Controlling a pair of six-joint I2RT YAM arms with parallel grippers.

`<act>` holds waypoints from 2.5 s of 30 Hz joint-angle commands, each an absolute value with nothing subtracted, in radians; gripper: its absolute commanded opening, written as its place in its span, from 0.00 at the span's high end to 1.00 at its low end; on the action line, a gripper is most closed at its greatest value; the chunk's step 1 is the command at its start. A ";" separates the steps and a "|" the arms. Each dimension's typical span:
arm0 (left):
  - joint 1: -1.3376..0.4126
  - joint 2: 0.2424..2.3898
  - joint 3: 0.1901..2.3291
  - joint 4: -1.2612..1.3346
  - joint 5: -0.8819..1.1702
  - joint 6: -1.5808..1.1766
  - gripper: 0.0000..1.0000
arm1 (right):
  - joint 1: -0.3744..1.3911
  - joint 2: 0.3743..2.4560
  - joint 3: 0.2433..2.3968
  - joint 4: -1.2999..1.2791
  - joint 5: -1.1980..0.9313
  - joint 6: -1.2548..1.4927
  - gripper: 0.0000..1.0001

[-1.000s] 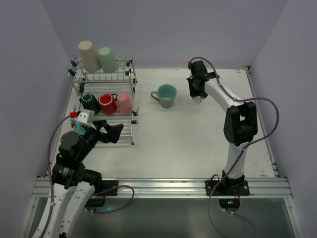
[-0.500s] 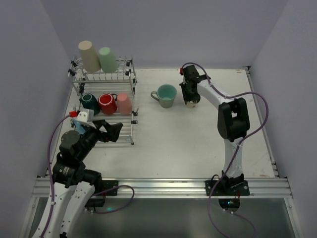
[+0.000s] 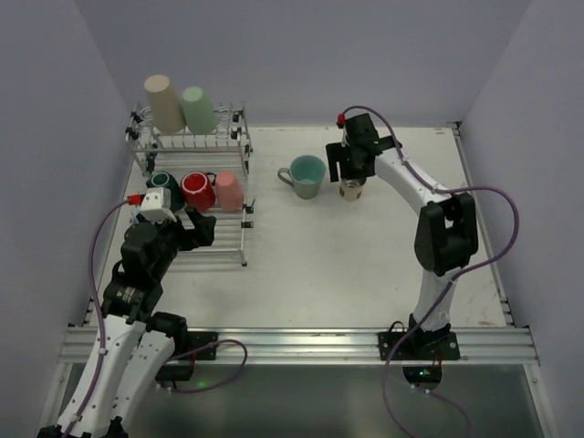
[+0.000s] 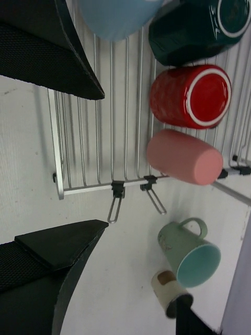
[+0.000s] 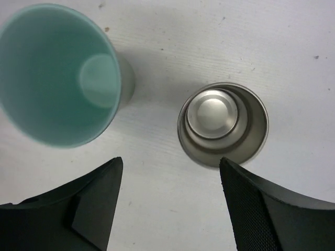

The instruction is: Unload the cups from the dish rack

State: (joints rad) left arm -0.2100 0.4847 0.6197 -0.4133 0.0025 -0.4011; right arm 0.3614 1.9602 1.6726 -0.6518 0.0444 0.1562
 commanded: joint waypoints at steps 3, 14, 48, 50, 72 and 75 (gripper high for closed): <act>-0.202 0.526 0.756 -0.460 -0.360 -0.423 0.00 | 0.362 1.686 1.515 -0.502 -0.103 0.216 0.18; -0.201 0.736 0.801 -0.494 -0.586 -0.356 0.00 | 0.367 1.341 1.059 -0.114 -0.320 0.357 0.01; 0.094 1.158 0.807 -0.253 -0.396 -0.204 0.00 | 0.367 1.266 0.996 -0.101 -0.439 0.308 0.04; 0.092 1.170 0.801 -0.233 -0.393 -0.201 0.01 | 0.367 1.267 0.997 -0.101 -0.437 0.310 0.04; 0.092 0.930 0.816 -0.371 -0.224 -0.264 0.83 | 0.365 1.144 0.930 -0.006 -0.471 0.446 0.05; 0.089 0.879 0.825 -0.383 -0.144 -0.262 0.85 | 0.368 1.091 0.899 0.069 -0.503 0.510 0.05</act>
